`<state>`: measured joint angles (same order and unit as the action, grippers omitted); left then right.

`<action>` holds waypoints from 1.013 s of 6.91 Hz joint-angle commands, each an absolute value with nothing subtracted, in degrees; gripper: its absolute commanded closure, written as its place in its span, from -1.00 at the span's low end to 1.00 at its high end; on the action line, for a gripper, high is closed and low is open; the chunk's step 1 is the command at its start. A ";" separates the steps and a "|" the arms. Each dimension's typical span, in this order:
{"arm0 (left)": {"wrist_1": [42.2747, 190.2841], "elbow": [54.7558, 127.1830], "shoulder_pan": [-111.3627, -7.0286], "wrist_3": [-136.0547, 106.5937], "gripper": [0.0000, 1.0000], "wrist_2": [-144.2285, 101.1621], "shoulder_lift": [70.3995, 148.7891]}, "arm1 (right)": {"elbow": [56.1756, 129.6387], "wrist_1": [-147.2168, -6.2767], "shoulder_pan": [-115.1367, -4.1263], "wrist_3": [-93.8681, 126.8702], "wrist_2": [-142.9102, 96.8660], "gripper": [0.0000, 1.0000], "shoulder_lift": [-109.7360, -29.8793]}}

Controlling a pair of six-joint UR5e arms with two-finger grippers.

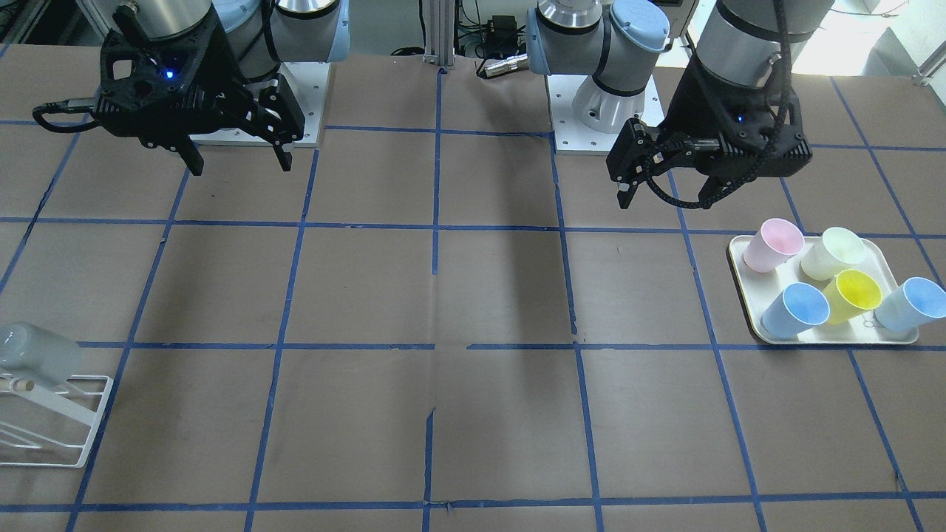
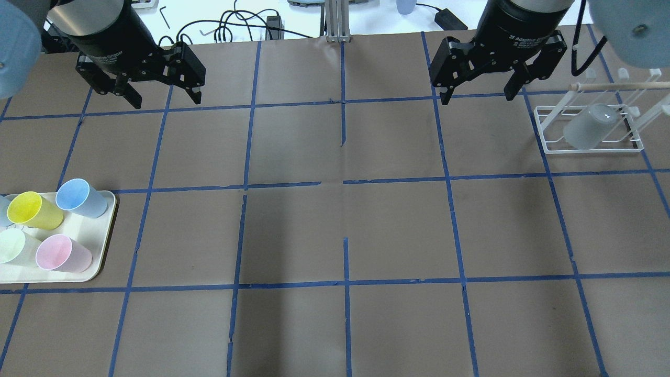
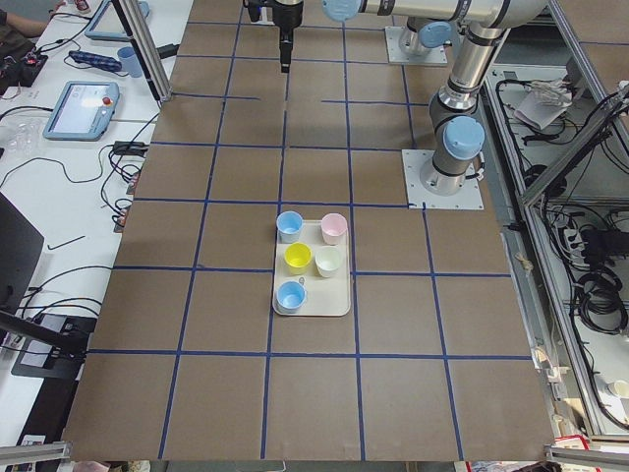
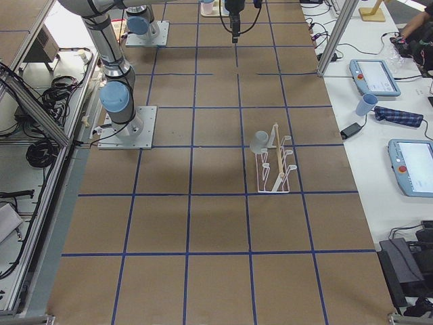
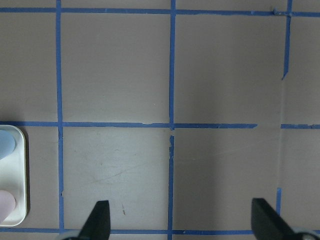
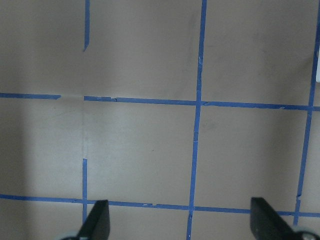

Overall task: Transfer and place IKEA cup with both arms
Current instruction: 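Move the right gripper toward the white cup on the wire rack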

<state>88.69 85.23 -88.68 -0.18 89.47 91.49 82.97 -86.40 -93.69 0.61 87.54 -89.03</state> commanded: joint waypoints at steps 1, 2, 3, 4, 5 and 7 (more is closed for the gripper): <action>88.86 85.43 -88.68 -0.18 -1.00 89.47 91.14 | 82.97 -86.40 -93.60 0.62 87.54 -1.00 -89.03; 88.86 85.34 -88.68 -0.18 -1.00 89.47 91.14 | 82.97 -86.40 -93.69 0.62 87.54 -1.00 -89.03; 88.86 85.34 -88.68 -0.18 -1.00 89.47 91.23 | 82.97 -86.40 -93.69 0.62 87.54 -1.00 -89.03; 88.86 85.17 -88.68 -0.18 -1.00 89.47 91.23 | 82.97 -86.40 -93.60 0.62 87.54 -1.00 -89.03; 88.86 85.08 -88.68 -0.18 -1.00 89.47 91.23 | 82.97 -86.40 -93.43 0.53 87.54 -1.00 -89.03; 89.03 85.08 -88.68 -0.18 -1.00 89.47 91.23 | 83.23 -86.57 -91.59 -1.13 89.11 -1.00 -88.77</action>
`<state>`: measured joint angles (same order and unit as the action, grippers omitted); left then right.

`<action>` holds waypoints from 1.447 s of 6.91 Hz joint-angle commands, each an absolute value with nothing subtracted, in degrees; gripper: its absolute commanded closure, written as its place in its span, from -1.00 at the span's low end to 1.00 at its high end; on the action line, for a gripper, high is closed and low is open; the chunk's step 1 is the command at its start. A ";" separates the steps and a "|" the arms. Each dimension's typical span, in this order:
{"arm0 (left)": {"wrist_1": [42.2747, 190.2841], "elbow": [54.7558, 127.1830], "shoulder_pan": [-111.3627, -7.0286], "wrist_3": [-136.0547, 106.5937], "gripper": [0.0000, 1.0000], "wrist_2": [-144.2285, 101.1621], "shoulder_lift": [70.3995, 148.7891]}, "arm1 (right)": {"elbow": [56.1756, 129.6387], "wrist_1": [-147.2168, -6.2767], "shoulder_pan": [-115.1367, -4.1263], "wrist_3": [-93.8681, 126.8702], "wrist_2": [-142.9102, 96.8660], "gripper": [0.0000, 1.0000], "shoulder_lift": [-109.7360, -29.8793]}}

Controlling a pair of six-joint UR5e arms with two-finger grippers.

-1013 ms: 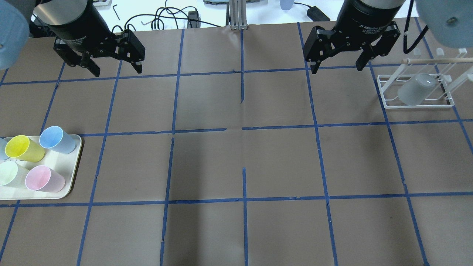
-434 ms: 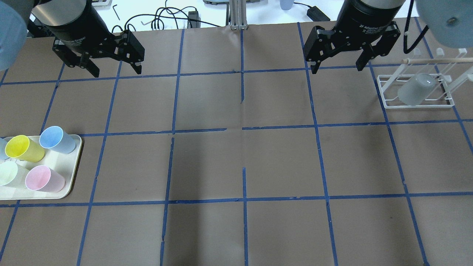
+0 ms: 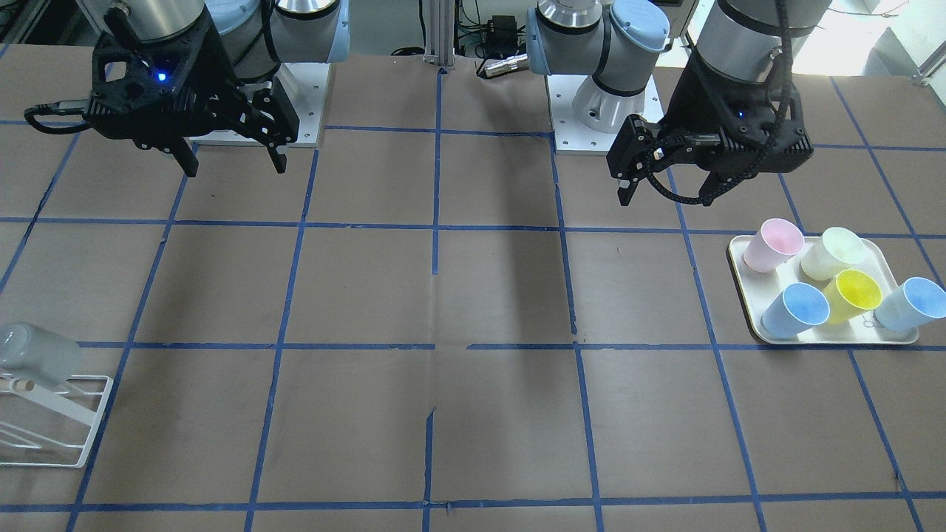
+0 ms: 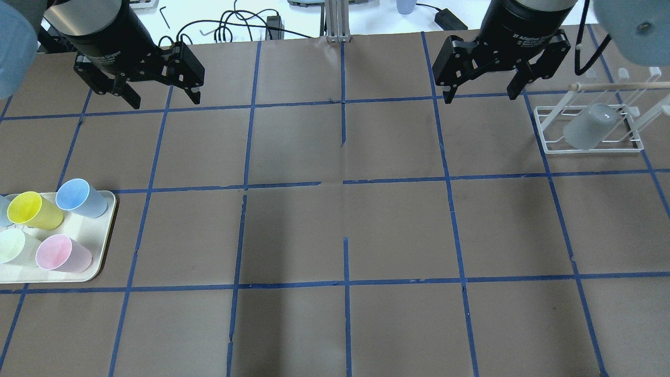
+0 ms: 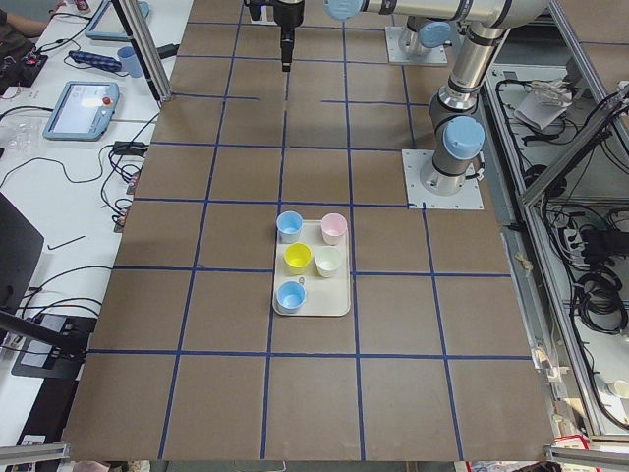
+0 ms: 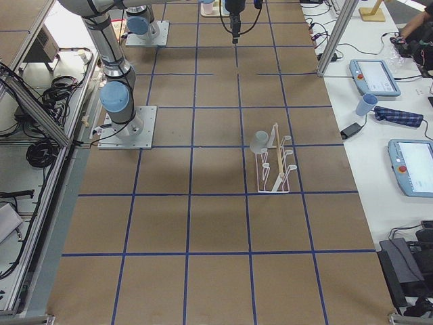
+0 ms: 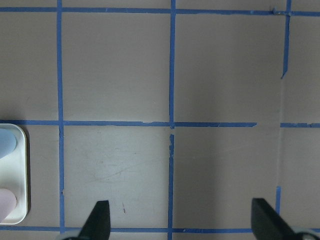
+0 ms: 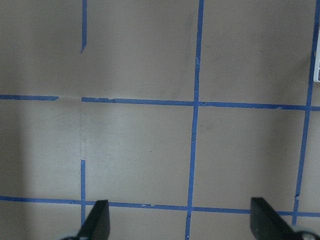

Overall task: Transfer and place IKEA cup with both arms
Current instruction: 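Move the right gripper toward the white cup on the wire rack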

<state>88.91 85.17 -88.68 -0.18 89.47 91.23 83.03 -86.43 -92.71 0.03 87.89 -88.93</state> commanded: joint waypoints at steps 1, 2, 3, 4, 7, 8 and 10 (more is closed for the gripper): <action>90.34 84.64 -88.68 -0.18 -1.00 89.47 91.32 | 83.23 -86.14 -87.23 -4.01 89.47 -1.00 -88.86; 90.44 84.55 -88.68 -0.18 -1.00 89.47 91.49 | 83.15 -85.18 -82.23 -7.52 88.95 -1.00 -88.94; 90.44 84.64 -88.68 -0.18 -1.00 89.47 91.23 | 83.06 -85.51 -78.00 -10.43 88.95 -1.00 -89.03; 90.44 84.64 -88.68 -0.18 -1.00 89.47 91.32 | 82.88 -86.13 -74.22 -16.90 89.03 -1.00 -89.03; 90.35 84.55 -88.68 -0.17 -1.00 89.47 91.32 | 79.64 -85.88 -65.68 -27.51 89.82 -1.00 -88.60; 90.44 84.64 -88.68 -0.09 -1.00 89.47 91.32 | 78.93 -85.78 -64.78 -27.51 89.91 -1.00 -87.11; 90.35 84.64 -88.68 -0.09 -1.00 89.47 91.32 | 78.76 -87.27 -64.86 -30.31 89.65 -1.00 -81.24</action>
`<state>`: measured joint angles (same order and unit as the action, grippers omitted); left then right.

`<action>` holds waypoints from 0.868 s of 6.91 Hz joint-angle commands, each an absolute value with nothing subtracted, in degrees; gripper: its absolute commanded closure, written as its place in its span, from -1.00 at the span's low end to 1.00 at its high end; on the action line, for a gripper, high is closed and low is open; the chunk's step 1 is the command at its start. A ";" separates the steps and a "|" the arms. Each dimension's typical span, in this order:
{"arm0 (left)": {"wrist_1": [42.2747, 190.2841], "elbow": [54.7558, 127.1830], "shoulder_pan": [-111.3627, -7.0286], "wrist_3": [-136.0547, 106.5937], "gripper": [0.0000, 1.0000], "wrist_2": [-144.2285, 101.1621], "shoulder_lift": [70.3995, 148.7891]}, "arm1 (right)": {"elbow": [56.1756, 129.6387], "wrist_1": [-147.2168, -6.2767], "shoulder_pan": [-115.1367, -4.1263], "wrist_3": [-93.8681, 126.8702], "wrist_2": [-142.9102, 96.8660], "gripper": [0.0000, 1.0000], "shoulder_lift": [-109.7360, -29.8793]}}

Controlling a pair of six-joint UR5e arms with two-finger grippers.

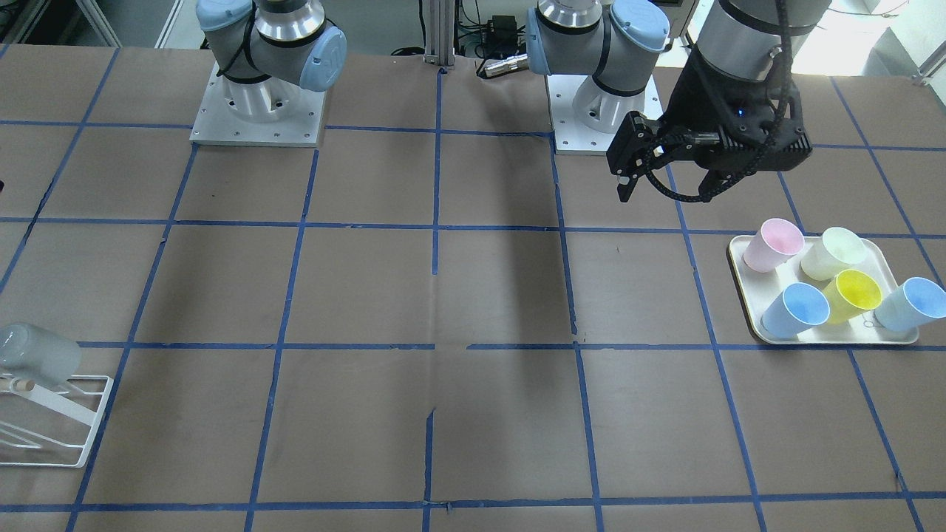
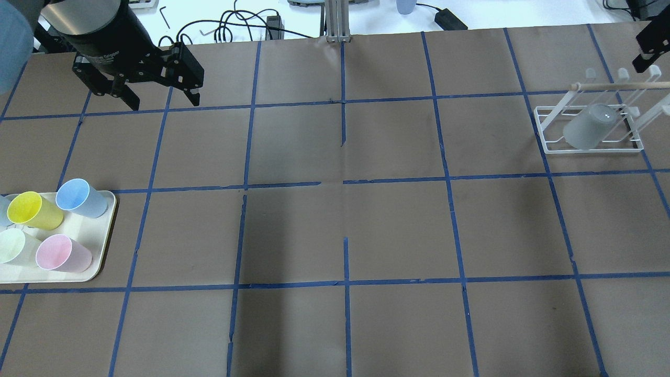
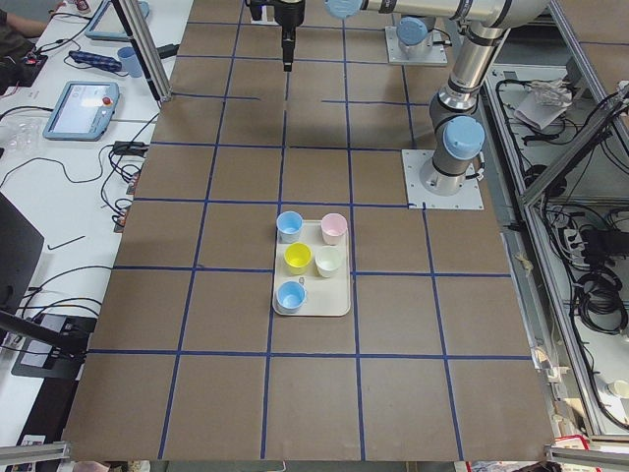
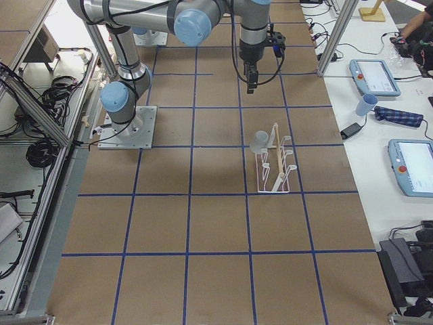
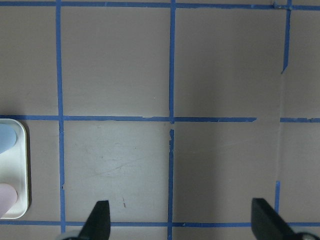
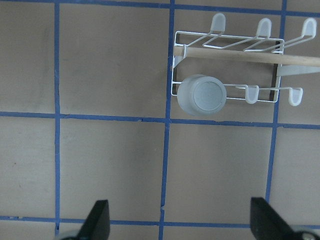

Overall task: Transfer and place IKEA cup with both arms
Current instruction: 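Lower the right gripper around the white cup and close on it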

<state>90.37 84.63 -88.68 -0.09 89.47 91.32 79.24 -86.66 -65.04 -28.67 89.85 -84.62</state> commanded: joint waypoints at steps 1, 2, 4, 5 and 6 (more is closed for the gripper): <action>90.35 84.64 -88.68 -0.09 -1.00 89.47 91.32 | 79.88 -91.71 -64.86 -31.19 89.74 -1.00 -78.34; 90.35 84.55 -88.68 -0.09 -1.00 89.47 91.32 | 80.24 -92.80 -64.86 -31.64 89.74 -1.00 -76.05; 90.26 84.64 -88.68 -0.09 -1.00 89.47 91.32 | 81.64 -97.97 -64.78 -33.91 90.00 -1.00 -71.74; 90.35 84.64 -88.68 -0.09 -1.00 89.47 91.32 | 81.74 -98.69 -64.69 -34.10 90.00 -1.00 -70.33; 90.35 84.64 -88.68 -0.09 -1.00 89.47 91.32 | 81.74 -99.48 -64.69 -34.10 90.09 -1.00 -69.09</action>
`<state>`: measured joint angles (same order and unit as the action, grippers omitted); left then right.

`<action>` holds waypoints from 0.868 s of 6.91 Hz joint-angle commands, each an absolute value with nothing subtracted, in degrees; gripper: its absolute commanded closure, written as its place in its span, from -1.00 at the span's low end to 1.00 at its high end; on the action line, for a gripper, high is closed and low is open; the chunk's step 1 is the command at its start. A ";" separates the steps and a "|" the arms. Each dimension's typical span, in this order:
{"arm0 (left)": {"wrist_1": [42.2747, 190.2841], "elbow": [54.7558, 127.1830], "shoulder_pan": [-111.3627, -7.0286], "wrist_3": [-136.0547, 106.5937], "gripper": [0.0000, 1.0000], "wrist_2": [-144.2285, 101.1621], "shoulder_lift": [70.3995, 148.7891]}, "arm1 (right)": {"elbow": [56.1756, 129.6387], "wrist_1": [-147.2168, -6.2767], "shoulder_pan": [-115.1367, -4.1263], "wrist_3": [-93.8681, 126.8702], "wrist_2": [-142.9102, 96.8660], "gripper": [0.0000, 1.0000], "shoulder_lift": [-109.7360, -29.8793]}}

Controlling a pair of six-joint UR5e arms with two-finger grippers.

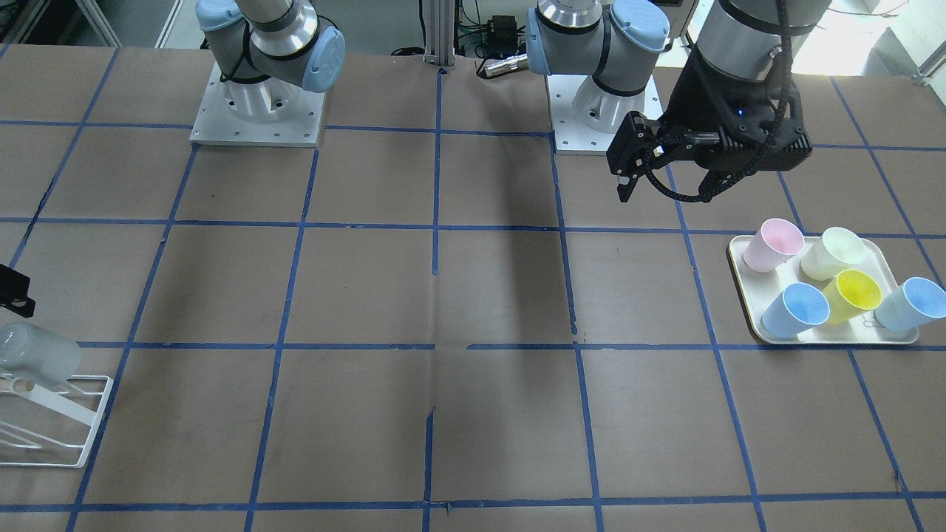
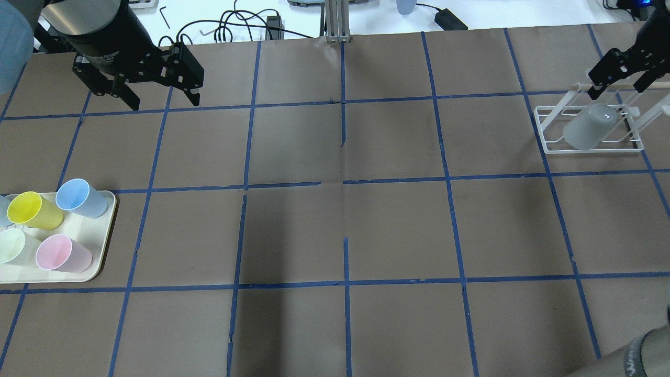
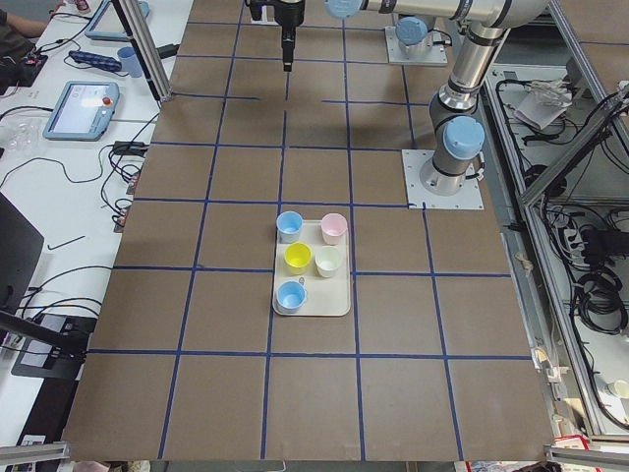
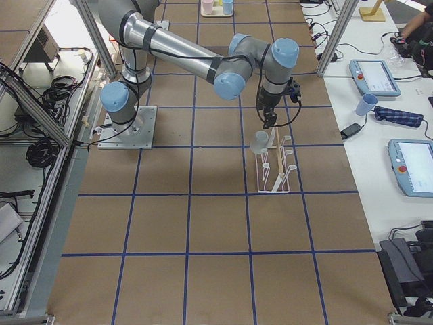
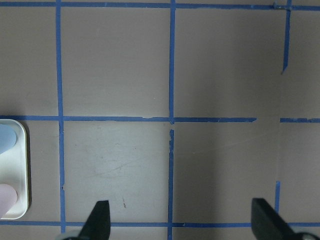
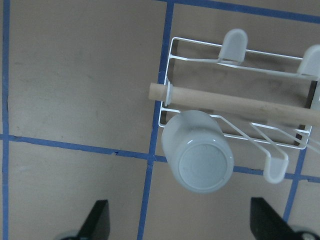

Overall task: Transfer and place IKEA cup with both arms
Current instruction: 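Lower the right gripper around the white cup and close on it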

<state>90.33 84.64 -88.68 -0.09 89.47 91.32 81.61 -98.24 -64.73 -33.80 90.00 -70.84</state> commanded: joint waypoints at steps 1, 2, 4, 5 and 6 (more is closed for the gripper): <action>90.26 84.64 -88.68 -0.09 -1.00 89.47 91.32 | 82.09 -100.10 -64.69 -34.10 91.13 -1.00 -67.95; 90.26 84.64 -88.68 -0.09 -1.00 89.47 91.32 | 82.61 -101.50 -64.60 -34.36 91.66 -1.00 -67.16; 90.26 84.64 -88.68 -0.09 -1.00 89.47 91.32 | 84.36 -102.21 -63.03 -34.45 91.41 -1.00 -66.97; 90.26 84.64 -88.68 -0.09 -1.00 89.39 91.32 | 85.68 -103.96 -62.76 -34.63 91.58 -1.00 -66.97; 90.26 84.64 -88.68 -0.09 -1.00 89.47 91.32 | 85.87 -104.15 -62.75 -34.45 91.67 -1.00 -66.89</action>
